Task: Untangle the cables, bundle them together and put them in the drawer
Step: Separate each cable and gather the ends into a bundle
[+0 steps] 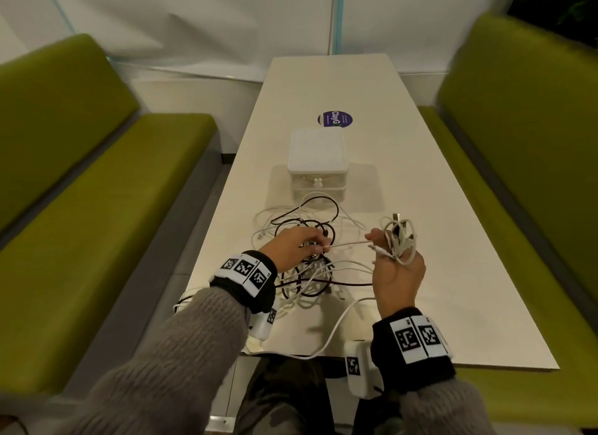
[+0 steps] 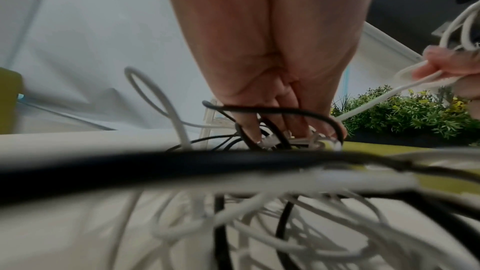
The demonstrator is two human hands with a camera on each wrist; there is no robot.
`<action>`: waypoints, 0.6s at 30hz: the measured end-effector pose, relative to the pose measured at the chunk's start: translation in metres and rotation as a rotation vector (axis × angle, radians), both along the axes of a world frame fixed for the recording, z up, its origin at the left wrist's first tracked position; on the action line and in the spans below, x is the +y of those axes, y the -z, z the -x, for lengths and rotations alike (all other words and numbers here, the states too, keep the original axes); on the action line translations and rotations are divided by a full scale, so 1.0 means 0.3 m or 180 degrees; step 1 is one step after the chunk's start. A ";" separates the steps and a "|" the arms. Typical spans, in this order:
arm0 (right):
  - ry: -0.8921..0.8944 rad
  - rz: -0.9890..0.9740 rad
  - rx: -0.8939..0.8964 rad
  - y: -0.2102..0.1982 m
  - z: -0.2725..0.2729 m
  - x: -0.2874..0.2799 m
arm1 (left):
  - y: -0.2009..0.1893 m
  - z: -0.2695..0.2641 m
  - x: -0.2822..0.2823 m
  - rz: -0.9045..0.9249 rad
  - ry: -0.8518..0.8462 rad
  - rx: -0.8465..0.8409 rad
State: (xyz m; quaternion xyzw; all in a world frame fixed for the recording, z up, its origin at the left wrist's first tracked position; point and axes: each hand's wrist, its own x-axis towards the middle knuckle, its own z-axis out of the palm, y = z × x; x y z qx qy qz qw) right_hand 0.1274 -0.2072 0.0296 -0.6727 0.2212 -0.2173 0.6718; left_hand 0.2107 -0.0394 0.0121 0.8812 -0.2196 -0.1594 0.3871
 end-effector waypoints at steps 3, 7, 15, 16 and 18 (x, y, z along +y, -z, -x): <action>0.0067 -0.1344 -0.0630 -0.020 0.000 0.003 | -0.002 -0.005 0.005 0.0004 -0.0031 -0.0065; -0.0121 -0.2735 -0.1533 -0.042 0.000 0.008 | -0.035 -0.005 -0.004 -0.0130 -0.0063 -0.0251; 0.0203 -0.0227 -0.0375 0.008 -0.016 0.005 | -0.069 -0.022 -0.017 0.0171 -0.0365 -0.0391; 0.0161 0.0125 -0.0321 0.011 -0.017 0.005 | -0.072 -0.022 -0.016 0.0240 -0.0414 -0.0382; -0.0023 0.0627 -0.0132 0.012 -0.020 0.010 | -0.073 -0.019 -0.020 0.0381 -0.0528 -0.0353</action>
